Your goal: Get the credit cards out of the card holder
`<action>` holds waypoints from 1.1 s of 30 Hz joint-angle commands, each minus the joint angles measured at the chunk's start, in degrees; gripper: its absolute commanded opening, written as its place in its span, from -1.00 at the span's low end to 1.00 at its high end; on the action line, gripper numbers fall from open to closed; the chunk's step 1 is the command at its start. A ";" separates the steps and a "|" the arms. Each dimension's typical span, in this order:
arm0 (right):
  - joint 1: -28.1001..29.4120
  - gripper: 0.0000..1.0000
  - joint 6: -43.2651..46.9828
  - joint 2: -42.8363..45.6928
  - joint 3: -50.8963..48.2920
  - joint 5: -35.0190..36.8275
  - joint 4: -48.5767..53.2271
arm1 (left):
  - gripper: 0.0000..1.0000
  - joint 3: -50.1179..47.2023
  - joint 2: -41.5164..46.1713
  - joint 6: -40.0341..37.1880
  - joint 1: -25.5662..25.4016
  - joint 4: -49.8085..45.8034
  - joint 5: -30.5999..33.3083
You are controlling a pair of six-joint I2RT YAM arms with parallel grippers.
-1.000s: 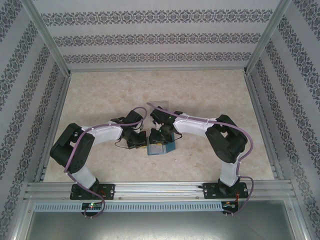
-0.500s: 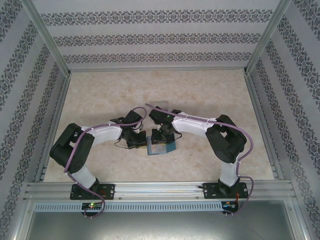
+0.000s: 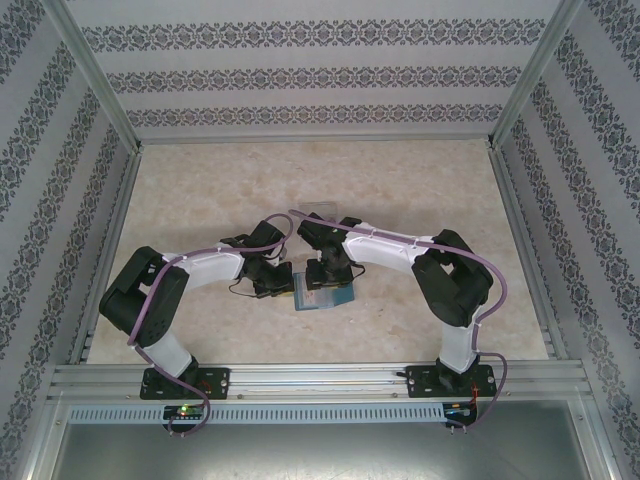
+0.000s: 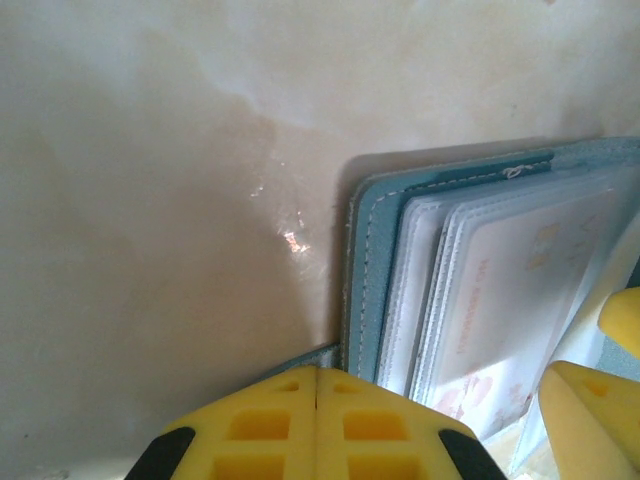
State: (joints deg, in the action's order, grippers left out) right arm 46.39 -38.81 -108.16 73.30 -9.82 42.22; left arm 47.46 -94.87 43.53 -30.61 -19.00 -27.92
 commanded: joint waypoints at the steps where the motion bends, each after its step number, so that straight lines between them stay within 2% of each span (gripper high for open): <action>1: 0.81 0.04 0.91 -0.78 1.23 2.00 2.46 | -0.94 -1.56 0.03 -0.68 0.57 0.81 0.59; 9: 0.78 0.23 0.90 -0.76 1.06 1.08 1.61 | -0.94 -1.62 0.38 -0.60 0.57 0.90 0.61; 16: 0.85 0.12 -0.30 3.39 -0.44 0.19 -1.58 | -0.94 -1.99 0.74 -0.43 0.61 0.94 0.72; 23: 0.80 -0.17 -2.50 3.46 -1.57 -5.01 -6.86 | -0.94 -1.86 0.65 -0.40 0.60 0.91 0.61; 28: 0.90 -0.17 -2.70 1.08 -1.75 -5.89 -7.76 | -0.94 -1.51 0.74 -0.86 0.64 0.33 0.63; 33: 0.94 -0.08 -2.77 -0.46 -2.02 -5.78 -7.86 | -0.94 -1.42 0.65 -0.84 0.62 0.20 0.59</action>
State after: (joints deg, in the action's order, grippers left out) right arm 46.39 -40.77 -107.31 72.44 -14.90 34.37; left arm 46.72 -94.45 43.55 -30.26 -18.06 -28.32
